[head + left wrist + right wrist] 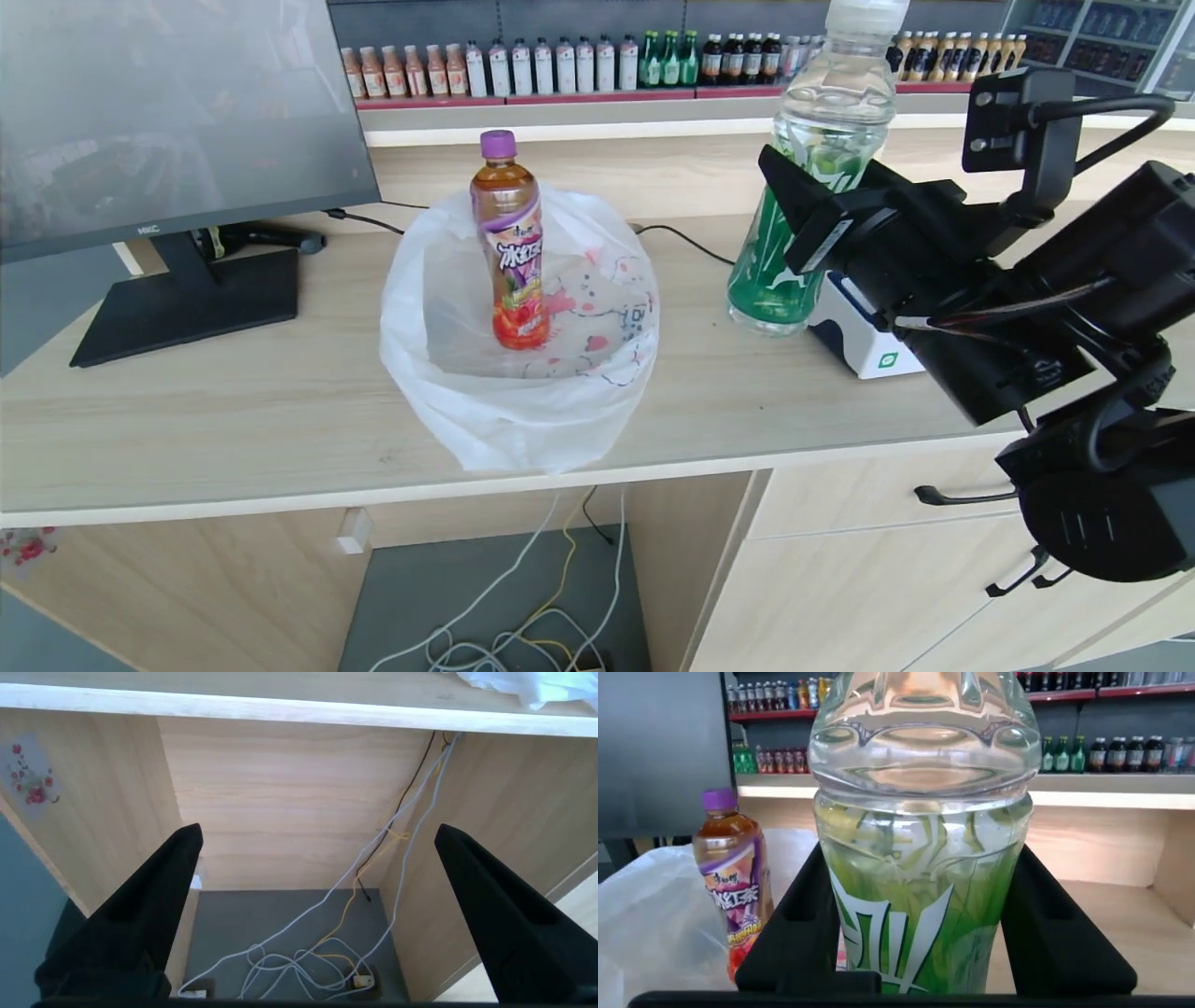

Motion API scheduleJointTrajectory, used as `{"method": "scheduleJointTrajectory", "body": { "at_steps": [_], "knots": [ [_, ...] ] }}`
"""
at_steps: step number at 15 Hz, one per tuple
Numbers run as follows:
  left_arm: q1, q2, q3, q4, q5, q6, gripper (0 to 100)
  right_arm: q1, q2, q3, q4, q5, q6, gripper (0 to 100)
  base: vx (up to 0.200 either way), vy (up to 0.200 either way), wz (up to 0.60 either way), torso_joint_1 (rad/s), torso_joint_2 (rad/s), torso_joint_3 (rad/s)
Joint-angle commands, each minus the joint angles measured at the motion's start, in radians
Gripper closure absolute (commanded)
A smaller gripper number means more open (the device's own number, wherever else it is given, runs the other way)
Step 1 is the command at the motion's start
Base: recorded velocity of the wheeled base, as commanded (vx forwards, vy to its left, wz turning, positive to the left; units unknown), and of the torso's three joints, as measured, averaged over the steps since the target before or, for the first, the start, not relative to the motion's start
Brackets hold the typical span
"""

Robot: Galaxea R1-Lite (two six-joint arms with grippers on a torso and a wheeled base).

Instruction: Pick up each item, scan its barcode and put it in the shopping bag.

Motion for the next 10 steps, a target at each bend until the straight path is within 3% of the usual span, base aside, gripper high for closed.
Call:
{"method": "scheduleJointTrajectory", "body": {
  "at_steps": [1, 2, 5, 10],
  "knots": [
    [0.0, 0.0, 0.0, 0.0, 0.0, 0.0, 0, 0.003, 0.007, -0.014, -0.003, -0.001, -0.001, 100, 0.0, 0.2, 0.0, 0.007, 0.0, 0.002],
    [0.0, 0.0, 0.0, 0.0, 0.0, 0.0, 0, 0.003, 0.009, -0.014, -0.003, -0.001, -0.002, 100, 0.0, 0.2, 0.0, 0.002, 0.0, 0.002],
    [0.0, 0.0, 0.0, 0.0, 0.0, 0.003, 0, 0.021, 0.021, -0.035, 0.0, 0.002, -0.002, 100, 0.0, 0.0, 0.0, 0.0, 0.0, 0.0],
    [0.0, 0.0, 0.0, 0.0, 0.0, 0.002, 0, 0.047, 0.105, -0.259, 0.111, 0.002, -0.004, 100, 0.0, 0.0, 0.0, 0.0, 0.0, 0.0]
  ]
}}
